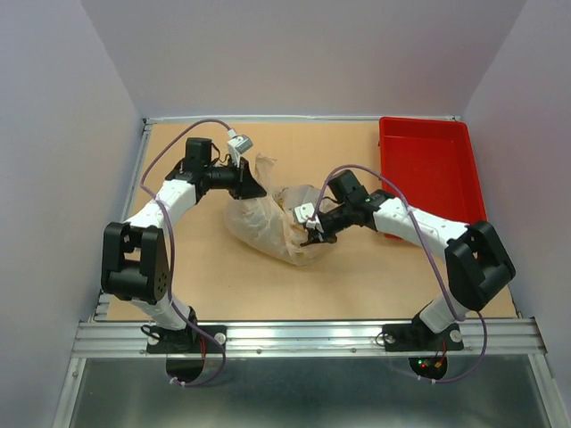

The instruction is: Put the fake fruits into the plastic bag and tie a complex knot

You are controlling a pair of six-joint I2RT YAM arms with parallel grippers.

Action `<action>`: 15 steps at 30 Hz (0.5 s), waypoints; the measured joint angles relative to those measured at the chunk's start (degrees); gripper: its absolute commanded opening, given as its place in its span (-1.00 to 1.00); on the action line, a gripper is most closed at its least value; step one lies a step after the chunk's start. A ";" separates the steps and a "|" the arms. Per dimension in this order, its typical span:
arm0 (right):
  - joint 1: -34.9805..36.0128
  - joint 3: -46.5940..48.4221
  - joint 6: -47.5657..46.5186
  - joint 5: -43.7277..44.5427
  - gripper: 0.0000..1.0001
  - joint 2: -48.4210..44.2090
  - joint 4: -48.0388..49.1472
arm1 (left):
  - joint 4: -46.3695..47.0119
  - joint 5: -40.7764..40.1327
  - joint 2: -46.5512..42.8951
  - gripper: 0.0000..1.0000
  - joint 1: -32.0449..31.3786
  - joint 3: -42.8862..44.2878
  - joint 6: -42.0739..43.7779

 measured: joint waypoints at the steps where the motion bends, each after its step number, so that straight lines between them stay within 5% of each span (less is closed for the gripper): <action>1: 0.04 1.62 0.96 0.02 -0.99 0.28 -0.90 | -2.45 0.70 -1.16 -1.00 -0.63 0.46 3.96; 11: 0.13 10.23 10.60 -0.04 -0.80 1.07 -4.15 | -22.18 1.68 -9.42 -1.00 -11.67 2.25 40.33; 13: 0.11 11.43 13.90 -0.07 -0.57 2.16 -4.59 | -23.21 0.68 -10.21 -1.00 -12.79 0.79 43.43; 15: -0.15 11.96 16.39 -0.04 -0.13 2.67 -4.61 | -23.30 -0.52 -10.93 -1.00 -13.03 -0.98 45.42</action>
